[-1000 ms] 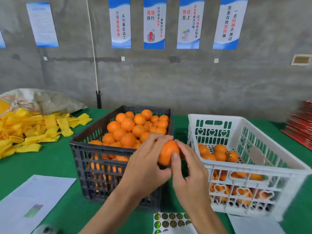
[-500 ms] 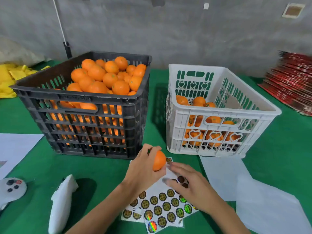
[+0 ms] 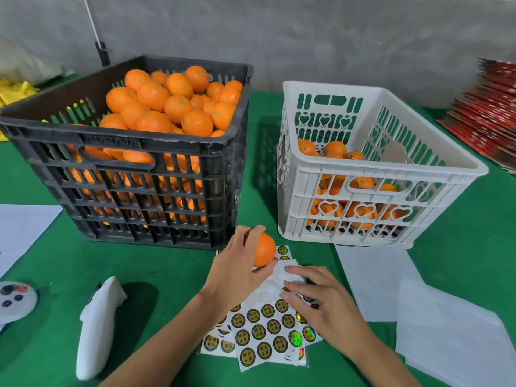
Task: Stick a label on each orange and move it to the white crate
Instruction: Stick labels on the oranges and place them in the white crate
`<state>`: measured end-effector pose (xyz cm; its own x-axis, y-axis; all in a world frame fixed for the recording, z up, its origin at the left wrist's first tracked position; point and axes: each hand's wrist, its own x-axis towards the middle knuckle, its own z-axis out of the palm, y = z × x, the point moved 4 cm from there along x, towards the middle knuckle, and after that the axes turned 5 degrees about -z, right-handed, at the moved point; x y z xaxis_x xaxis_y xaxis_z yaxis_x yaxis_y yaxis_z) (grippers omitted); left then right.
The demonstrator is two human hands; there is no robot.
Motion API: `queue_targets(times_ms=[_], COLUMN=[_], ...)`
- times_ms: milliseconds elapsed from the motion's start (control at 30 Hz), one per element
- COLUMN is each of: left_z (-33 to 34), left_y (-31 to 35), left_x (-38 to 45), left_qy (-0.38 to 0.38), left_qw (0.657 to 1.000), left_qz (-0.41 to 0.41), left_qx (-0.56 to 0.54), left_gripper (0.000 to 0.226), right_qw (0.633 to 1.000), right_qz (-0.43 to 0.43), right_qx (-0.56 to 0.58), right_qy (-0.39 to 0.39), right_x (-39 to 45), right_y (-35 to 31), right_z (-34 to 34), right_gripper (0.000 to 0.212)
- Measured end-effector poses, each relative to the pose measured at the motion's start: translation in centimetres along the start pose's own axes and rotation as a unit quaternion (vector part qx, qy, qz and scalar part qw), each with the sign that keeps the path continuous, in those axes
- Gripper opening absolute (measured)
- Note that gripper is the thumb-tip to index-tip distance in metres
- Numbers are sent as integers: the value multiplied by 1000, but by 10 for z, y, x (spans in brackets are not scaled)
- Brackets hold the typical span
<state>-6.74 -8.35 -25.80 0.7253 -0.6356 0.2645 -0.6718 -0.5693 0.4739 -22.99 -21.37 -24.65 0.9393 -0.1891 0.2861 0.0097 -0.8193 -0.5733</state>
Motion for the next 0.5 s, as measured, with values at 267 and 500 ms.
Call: queue_targets(times_ms=[267, 500], left_z=[1, -1], left_y=[0, 1], left_x=[0, -1], left_qy=[-7, -30], left_qw=[1000, 999], left_qz=[-3, -20], left_qx=[1, -39], left_gripper=[73, 74], right_qw=[975, 948], right_qz=[129, 169], right_qx=[179, 158], right_qy=[34, 219], right_x=[4, 41], right_y=[3, -11], right_z=[6, -14], right_gripper=[6, 11])
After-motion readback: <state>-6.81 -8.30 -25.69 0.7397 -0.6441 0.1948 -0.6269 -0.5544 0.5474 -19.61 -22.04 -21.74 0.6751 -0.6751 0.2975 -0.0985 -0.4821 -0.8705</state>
